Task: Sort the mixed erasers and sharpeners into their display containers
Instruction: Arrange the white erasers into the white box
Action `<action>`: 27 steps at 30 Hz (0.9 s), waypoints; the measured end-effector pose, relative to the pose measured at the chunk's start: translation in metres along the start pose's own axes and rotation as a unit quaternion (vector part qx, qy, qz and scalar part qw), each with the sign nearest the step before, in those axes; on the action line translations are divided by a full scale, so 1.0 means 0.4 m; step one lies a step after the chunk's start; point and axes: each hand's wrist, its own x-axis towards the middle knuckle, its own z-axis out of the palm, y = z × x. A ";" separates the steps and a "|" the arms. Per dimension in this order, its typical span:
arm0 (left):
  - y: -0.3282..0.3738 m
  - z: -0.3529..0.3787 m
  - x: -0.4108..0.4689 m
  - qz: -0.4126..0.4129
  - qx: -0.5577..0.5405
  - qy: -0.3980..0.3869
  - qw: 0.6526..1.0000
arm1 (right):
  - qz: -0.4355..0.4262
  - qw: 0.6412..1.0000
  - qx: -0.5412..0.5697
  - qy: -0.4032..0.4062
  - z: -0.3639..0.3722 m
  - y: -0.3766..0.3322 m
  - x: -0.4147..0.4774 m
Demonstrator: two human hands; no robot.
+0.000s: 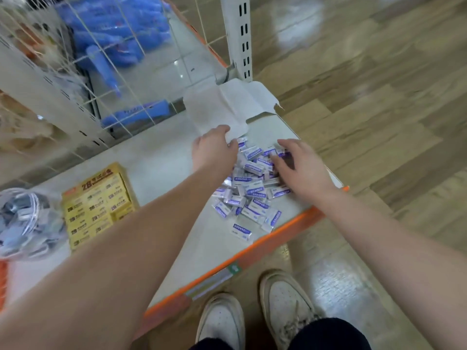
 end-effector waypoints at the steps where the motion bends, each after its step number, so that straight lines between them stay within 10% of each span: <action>1: 0.001 0.003 -0.001 -0.009 -0.008 0.009 1.000 | -0.002 1.000 -0.006 0.004 0.002 0.004 -0.002; 27: -0.085 -0.121 -0.099 -0.022 -0.140 0.156 0.978 | -0.101 0.987 0.021 -0.123 0.117 -0.174 -0.027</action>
